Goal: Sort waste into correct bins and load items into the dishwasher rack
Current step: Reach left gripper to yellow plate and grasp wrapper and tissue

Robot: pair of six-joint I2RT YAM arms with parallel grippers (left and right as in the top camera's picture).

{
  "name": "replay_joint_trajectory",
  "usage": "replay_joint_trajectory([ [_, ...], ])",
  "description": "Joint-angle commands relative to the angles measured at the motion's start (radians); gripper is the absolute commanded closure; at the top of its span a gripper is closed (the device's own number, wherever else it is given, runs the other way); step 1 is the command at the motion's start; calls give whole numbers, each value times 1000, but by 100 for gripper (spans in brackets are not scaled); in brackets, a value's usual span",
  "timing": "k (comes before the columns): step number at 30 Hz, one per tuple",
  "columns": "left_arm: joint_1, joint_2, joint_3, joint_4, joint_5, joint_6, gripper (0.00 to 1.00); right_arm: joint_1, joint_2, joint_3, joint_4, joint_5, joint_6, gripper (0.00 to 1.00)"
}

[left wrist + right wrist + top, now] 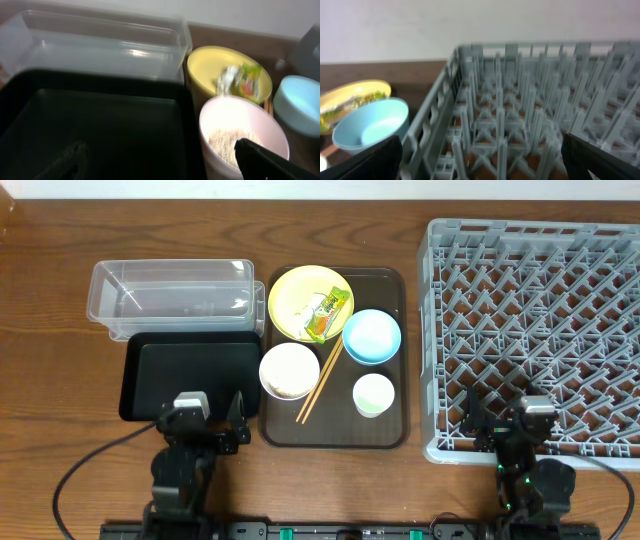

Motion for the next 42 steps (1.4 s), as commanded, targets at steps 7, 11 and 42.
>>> replay_joint_trajectory([
  [7, -4, 449, 411, -202, -2, 9, 5, 18, 312, 273, -125, 14, 23, 1],
  [11, -4, 679, 615, -359, 73, 10, 5, 18, 471, 409, -222, 14, 23, 1],
  [42, -124, 1421, 1007, 56, 224, 156, 6, 18, 776, 674, -422, 3, 24, 1],
])
